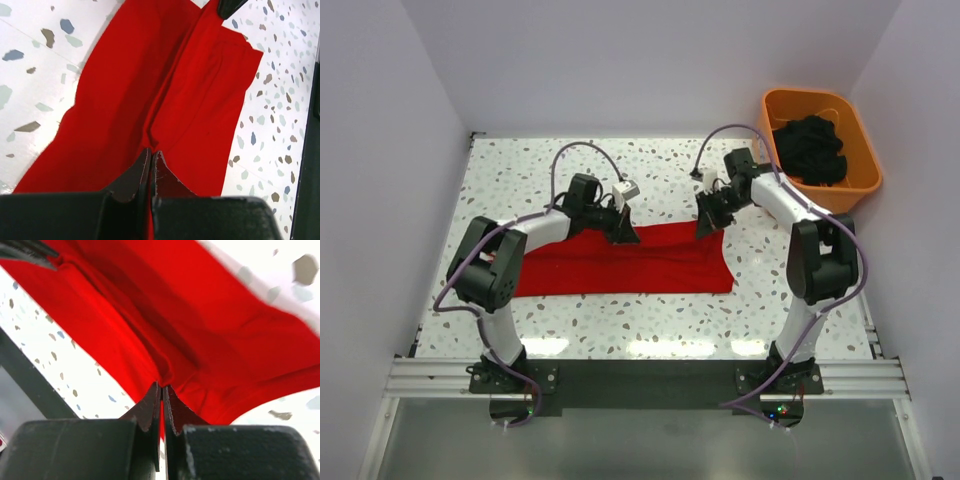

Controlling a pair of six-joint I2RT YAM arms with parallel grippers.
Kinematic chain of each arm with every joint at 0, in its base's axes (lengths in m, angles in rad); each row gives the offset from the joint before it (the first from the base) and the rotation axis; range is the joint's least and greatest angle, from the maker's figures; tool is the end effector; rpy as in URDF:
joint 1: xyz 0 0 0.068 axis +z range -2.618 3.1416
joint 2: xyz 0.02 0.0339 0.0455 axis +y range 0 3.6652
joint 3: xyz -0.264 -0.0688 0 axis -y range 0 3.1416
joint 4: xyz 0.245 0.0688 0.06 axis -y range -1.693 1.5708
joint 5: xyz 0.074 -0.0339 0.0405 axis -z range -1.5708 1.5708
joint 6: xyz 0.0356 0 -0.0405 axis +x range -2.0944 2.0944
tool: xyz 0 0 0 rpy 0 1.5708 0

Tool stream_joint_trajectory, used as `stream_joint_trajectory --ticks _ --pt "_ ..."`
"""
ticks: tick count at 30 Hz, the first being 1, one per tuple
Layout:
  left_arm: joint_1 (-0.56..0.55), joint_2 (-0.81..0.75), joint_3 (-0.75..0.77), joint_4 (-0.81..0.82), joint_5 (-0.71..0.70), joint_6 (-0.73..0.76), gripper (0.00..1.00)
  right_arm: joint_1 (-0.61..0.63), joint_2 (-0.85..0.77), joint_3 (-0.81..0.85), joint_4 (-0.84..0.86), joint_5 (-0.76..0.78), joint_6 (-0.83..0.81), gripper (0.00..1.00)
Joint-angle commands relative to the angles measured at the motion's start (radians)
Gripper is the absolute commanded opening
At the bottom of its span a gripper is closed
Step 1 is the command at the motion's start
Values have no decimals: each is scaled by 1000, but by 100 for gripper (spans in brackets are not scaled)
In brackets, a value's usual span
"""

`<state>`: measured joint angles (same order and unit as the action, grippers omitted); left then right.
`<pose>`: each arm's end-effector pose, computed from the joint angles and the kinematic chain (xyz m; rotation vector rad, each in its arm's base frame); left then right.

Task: Fold and stack the t-shirts
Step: Fold the tshirt

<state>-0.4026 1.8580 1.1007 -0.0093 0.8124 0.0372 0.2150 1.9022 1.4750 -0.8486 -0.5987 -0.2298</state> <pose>0.3441 -0.1746 0.1737 0.8957 2.1136 -1.1296 0.3707 0.1015 0.2173 -0.7234 2.6320 0.8385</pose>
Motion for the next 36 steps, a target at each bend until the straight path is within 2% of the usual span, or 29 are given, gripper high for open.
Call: stream_joint_trajectory --ticks 1,7,15,17,27,36 --pt "-5 -51 -54 52 19 62 0 24 -89 -50 0 -41 -28 0" --pt "-7 -91 -113 54 37 118 0 56 -164 -165 8 -39 -31 0" --pt "-31 -164 -185 11 60 230 0 60 -229 -231 0 -23 -54 0" --pt "-47 -178 -203 -30 50 239 0 61 -242 -249 0 -16 -60 0" --pt "-96 -186 -272 -28 -10 217 1 61 -246 -300 10 13 -77 0" --pt "-96 -183 -243 -31 5 228 2 63 -212 -265 -4 16 -100 0"
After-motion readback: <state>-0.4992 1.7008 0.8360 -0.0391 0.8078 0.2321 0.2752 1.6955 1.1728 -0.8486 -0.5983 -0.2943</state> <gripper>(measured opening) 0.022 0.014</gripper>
